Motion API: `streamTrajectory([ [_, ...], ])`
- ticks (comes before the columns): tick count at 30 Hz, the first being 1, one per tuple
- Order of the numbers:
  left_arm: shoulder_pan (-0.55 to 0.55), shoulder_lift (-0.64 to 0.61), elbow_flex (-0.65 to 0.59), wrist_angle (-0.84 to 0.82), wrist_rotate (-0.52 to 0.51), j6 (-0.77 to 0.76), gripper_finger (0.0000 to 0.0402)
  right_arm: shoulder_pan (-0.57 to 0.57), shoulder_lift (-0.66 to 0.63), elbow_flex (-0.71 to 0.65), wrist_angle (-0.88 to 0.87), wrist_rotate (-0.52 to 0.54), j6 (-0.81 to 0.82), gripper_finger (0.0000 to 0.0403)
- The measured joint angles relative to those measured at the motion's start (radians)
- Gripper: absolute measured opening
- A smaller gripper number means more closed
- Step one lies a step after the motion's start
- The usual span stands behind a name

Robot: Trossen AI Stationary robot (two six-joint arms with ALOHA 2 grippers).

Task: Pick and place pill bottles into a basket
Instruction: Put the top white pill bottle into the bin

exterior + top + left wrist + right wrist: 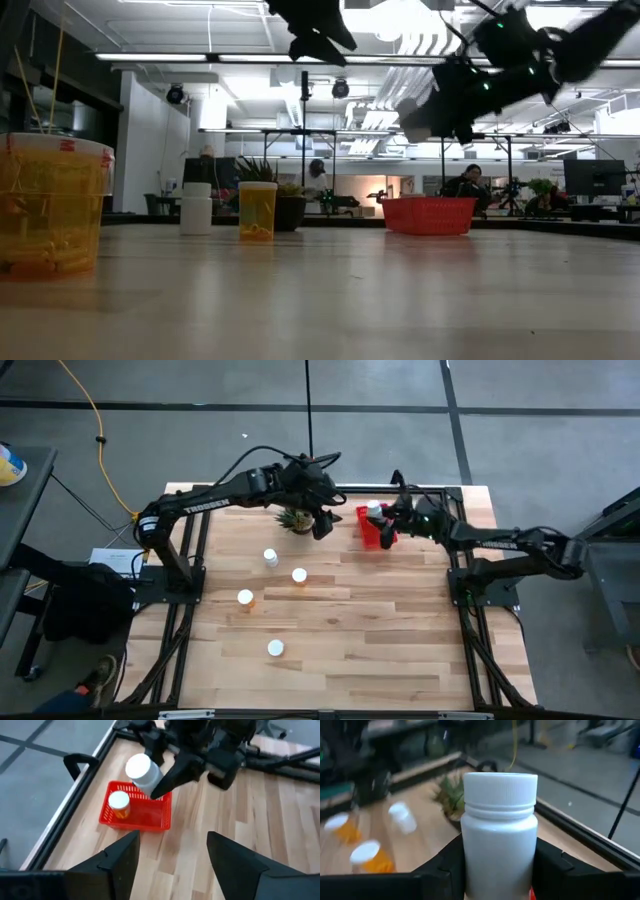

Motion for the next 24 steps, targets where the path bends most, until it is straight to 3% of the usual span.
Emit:
streamTrajectory([
  [4,0.0,-0.007,0.0,0.002,0.003,-0.053,0.0256,-0.002,0.012,-0.128,0.209,0.102,0.06,0.0152],
  [9,0.0,0.001,0.0,0.051,0.011,-0.073,0.0255,0.001,0.045,-0.175,0.307,0.185,0.117,0.0152],
  [17,0.0,0.11,0.0,0.222,0.04,0.005,0.0256,0.005,0.109,-0.187,0.308,0.138,0.029,0.0152],
  [24,0.009,0.237,0.0,0.277,0.045,0.037,0.0288,0.005,0.118,-0.187,0.309,0.124,-0.016,0.0152],
])
